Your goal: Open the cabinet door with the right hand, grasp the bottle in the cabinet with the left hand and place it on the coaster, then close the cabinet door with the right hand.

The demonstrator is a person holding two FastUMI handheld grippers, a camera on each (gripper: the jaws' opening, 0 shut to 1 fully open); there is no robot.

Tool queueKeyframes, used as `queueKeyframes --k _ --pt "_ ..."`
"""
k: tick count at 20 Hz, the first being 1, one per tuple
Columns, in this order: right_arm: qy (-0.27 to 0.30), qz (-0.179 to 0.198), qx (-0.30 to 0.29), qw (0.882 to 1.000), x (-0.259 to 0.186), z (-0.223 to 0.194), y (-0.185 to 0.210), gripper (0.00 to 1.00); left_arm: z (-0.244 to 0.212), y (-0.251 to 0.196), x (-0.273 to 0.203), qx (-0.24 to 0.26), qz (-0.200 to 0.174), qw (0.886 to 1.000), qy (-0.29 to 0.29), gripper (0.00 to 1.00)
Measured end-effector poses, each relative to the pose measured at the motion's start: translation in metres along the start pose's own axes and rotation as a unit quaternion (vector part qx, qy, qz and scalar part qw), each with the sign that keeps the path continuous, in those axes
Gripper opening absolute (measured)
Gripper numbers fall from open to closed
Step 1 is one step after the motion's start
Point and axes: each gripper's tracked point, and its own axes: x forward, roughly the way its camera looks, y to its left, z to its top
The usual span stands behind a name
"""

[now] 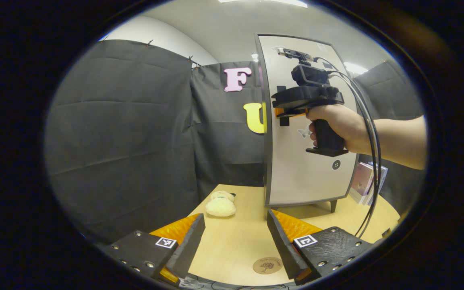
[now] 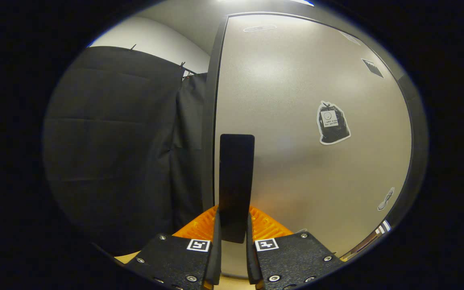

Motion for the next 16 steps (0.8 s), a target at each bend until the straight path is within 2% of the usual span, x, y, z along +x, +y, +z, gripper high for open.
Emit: queueKeyframes --k 2,9,11,16 --pt "0.0 0.011 -0.014 1.0 -0.002 -0.002 -0.001 0.22 -0.002 -0.002 0.001 0.0 -0.005 1.0 -0.001 0.89" --pt "0.001 0.073 -0.015 0.997 -0.027 -0.003 0.006 0.22 -0.004 -0.005 0.009 0.002 -0.019 1.0 0.007 0.89" --pt "0.005 0.092 -0.013 0.996 -0.039 -0.002 0.008 0.21 0.0 0.0 0.01 0.004 -0.009 1.0 0.014 0.89" --pt "0.002 0.141 -0.008 0.99 -0.063 -0.001 0.008 0.22 0.031 -0.006 0.009 0.021 0.004 1.0 -0.014 0.89"
